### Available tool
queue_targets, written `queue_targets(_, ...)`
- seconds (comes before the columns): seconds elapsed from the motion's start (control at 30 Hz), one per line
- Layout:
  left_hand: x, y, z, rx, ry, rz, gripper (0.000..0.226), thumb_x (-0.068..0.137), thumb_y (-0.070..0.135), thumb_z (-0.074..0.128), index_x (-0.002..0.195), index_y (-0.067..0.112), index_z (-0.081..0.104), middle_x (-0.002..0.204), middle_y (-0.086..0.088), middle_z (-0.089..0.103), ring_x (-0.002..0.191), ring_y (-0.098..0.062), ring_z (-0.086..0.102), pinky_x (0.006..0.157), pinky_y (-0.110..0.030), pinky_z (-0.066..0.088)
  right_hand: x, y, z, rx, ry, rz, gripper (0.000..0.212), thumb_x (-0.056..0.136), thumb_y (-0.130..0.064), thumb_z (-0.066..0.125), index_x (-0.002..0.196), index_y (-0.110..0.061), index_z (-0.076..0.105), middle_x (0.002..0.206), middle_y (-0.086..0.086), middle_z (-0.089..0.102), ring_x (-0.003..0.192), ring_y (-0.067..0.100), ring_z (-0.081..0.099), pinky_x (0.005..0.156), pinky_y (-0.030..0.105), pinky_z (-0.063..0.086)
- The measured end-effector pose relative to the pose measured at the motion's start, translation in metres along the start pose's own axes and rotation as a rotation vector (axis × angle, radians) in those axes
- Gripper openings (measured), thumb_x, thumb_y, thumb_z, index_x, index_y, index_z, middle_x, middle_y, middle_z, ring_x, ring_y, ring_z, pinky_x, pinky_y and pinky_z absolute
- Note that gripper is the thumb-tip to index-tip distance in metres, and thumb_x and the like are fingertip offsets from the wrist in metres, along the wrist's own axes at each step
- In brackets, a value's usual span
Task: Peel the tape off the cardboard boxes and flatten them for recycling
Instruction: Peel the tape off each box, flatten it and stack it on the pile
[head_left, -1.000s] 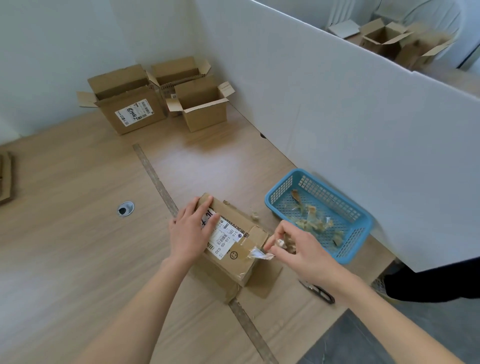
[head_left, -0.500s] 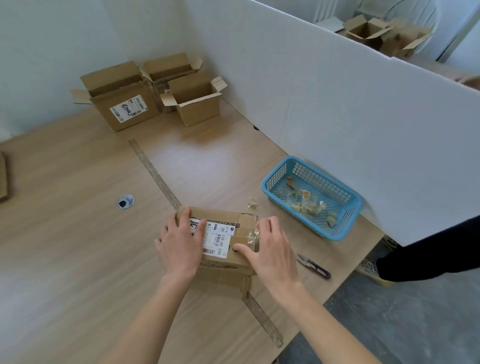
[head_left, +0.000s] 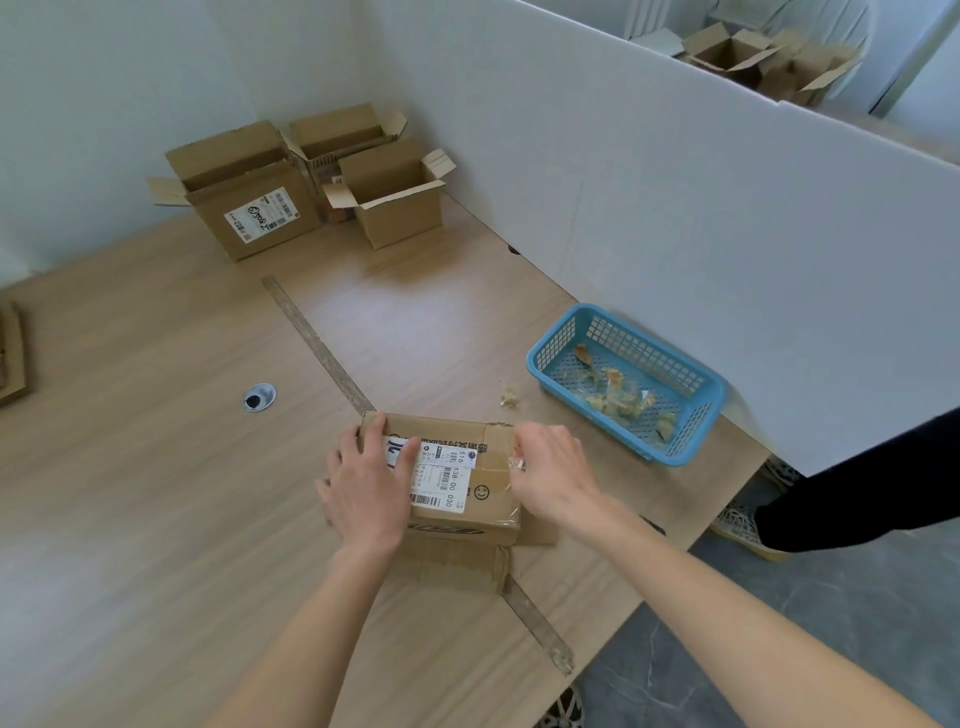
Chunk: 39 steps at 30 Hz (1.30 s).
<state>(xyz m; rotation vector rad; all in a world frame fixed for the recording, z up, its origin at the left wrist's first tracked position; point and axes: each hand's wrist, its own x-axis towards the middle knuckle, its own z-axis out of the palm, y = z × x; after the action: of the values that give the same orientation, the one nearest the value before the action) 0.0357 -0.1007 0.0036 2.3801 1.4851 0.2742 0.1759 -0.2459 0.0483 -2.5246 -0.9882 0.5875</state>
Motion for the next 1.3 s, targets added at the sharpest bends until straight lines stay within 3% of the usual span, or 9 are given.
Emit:
queue_targets(0.23, 0.001, -0.003, 0.001, -0.022, 0.010, -0.020, 0.057, 0.096, 0.062, 0.049, 0.144, 0.033, 0.047, 0.146, -0.005, 0.048, 0.129, -0.030, 0.047, 0.092, -0.051, 0.041, 0.003, 0.012, -0.022, 0.101, -0.108, -0.008, 0.021, 0.081, -0.004, 0.059, 0.075, -0.022, 0.051, 0.081, -0.002, 0.061, 0.086, 0.023, 0.056, 0.061, 0.032, 0.037)
queue_targets(0.4, 0.002, 0.000, 0.005, -0.035, 0.015, -0.015, 0.057, 0.097, 0.061, 0.048, 0.144, 0.030, 0.047, 0.146, -0.006, 0.047, 0.130, -0.030, 0.045, 0.094, -0.054, 0.042, -0.009, 0.020, -0.019, 0.123, 0.027, -0.132, 0.018, 0.091, -0.011, 0.064, 0.096, -0.024, 0.053, 0.080, -0.006, 0.061, 0.074, 0.013, 0.055, 0.061, 0.027, 0.040)
queue_targets(0.53, 0.000, -0.002, 0.004, -0.045, 0.025, -0.019, 0.057, 0.095, 0.062, 0.048, 0.144, 0.031, 0.048, 0.146, -0.005, 0.048, 0.130, -0.029, 0.045, 0.094, -0.054, 0.042, -0.015, 0.024, -0.010, 0.013, 0.074, -0.275, 0.018, 0.095, -0.017, 0.062, 0.104, -0.028, 0.049, 0.096, -0.012, 0.057, 0.095, 0.007, 0.052, 0.061, 0.012, 0.030)
queue_targets(0.7, 0.003, -0.006, 0.004, -0.075, 0.027, -0.042, 0.059, 0.094, 0.064, 0.048, 0.144, 0.033, 0.048, 0.145, -0.004, 0.049, 0.129, -0.028, 0.045, 0.092, -0.051, 0.044, -0.005, 0.060, -0.047, 0.239, 0.053, -0.082, 0.026, 0.090, -0.029, 0.073, 0.114, -0.035, 0.063, 0.109, -0.019, 0.064, 0.101, 0.000, 0.060, 0.087, 0.022, 0.044)
queue_targets(0.9, 0.002, -0.003, 0.005, -0.047, 0.025, -0.044, 0.058, 0.096, 0.063, 0.046, 0.145, 0.032, 0.046, 0.147, -0.006, 0.047, 0.130, -0.030, 0.045, 0.094, -0.053, 0.044, -0.004, 0.092, -0.093, 0.248, 0.109, -0.014, 0.034, 0.083, -0.065, 0.069, 0.108, -0.042, 0.074, 0.100, -0.025, 0.071, 0.092, -0.017, 0.059, 0.073, 0.009, 0.041)
queue_targets(1.0, 0.000, -0.002, 0.004, -0.051, 0.020, -0.062, 0.057, 0.097, 0.062, 0.045, 0.146, 0.032, 0.045, 0.148, -0.005, 0.045, 0.130, -0.030, 0.044, 0.098, -0.055, 0.043, -0.002, 0.099, -0.107, 0.340, 0.231, 0.059, 0.040, 0.091, -0.057, 0.063, 0.125, -0.037, 0.066, 0.103, -0.018, 0.073, 0.084, -0.004, 0.069, 0.081, 0.025, 0.056)
queue_targets(1.13, -0.004, 0.005, 0.006, -0.062, 0.024, -0.075, 0.055, 0.099, 0.060, 0.045, 0.147, 0.032, 0.044, 0.151, -0.006, 0.043, 0.132, -0.031, 0.043, 0.101, -0.057, 0.040, -0.015, 0.071, -0.063, 0.352, -0.030, 0.031, 0.057, 0.090, -0.066, 0.058, 0.137, -0.034, 0.056, 0.134, -0.020, 0.057, 0.113, -0.003, 0.057, 0.102, 0.034, 0.047)
queue_targets(1.2, -0.003, 0.004, 0.006, -0.062, 0.026, -0.077, 0.056, 0.099, 0.060, 0.044, 0.148, 0.032, 0.043, 0.152, -0.006, 0.042, 0.133, -0.031, 0.042, 0.102, -0.057, 0.040, -0.021, 0.049, -0.027, 0.254, -0.081, 0.041, 0.072, 0.080, -0.078, 0.058, 0.134, -0.030, 0.054, 0.133, -0.015, 0.054, 0.115, 0.002, 0.052, 0.096, 0.029, 0.044)
queue_targets(1.3, -0.003, 0.001, 0.006, -0.051, 0.029, -0.068, 0.057, 0.099, 0.061, 0.044, 0.148, 0.032, 0.043, 0.152, -0.007, 0.043, 0.134, -0.032, 0.042, 0.101, -0.055, 0.040, -0.019, 0.022, 0.006, 0.021, 0.007, 0.100, 0.066, 0.071, -0.089, 0.053, 0.096, -0.028, 0.054, 0.096, -0.012, 0.058, 0.085, 0.007, 0.057, 0.068, 0.025, 0.043)
